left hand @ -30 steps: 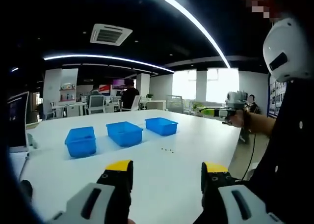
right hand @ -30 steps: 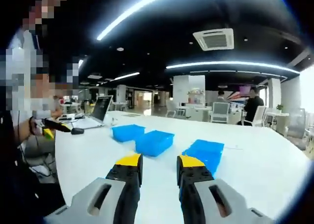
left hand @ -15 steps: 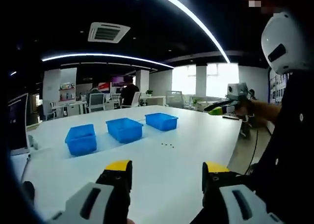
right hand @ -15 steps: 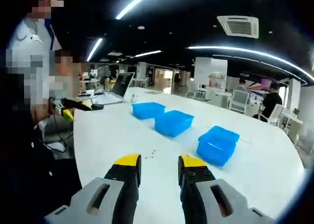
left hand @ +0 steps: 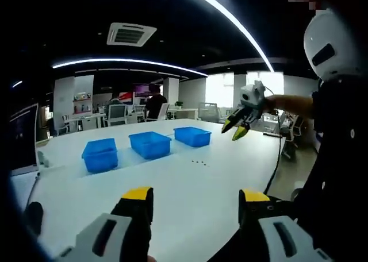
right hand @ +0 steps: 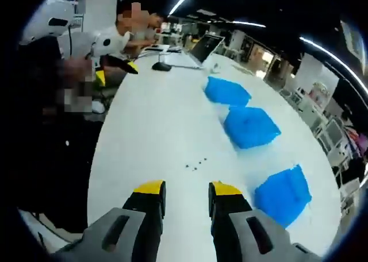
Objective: Pick up the resistors one by one and place each resistor into its matching bin, sorting the parts by color and model until every resistor is separated into the correct bin for its type
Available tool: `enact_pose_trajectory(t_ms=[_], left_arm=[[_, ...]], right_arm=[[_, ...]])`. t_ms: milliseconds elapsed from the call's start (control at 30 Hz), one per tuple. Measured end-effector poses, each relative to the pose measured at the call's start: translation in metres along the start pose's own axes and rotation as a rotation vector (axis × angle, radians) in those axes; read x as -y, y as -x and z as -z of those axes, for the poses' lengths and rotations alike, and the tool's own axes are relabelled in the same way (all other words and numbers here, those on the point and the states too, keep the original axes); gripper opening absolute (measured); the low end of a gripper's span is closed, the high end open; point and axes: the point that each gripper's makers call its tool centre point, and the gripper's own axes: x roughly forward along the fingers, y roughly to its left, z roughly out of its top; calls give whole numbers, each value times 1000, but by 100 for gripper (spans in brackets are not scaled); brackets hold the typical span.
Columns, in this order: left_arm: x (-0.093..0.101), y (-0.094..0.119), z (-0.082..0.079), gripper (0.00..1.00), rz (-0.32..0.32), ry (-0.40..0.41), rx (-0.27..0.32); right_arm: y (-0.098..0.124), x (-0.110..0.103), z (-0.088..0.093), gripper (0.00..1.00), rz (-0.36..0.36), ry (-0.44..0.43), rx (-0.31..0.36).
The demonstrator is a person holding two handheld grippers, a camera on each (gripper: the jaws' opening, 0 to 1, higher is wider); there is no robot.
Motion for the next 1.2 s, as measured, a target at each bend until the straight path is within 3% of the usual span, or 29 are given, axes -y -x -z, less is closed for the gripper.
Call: enact_pose_trajectory(t_ms=[267,533,1200], left_arm=[[-1,7,2,61,-17,9,5],[-4,15,5,61,-37,22,14],[-9,20,13,61,-55,50,22]], right_arm=[[-46,-1,1,28,-155,171,-152],[-74,6,10,23,-233,298,-273],[-101,8,17,14,-365,369,-364]])
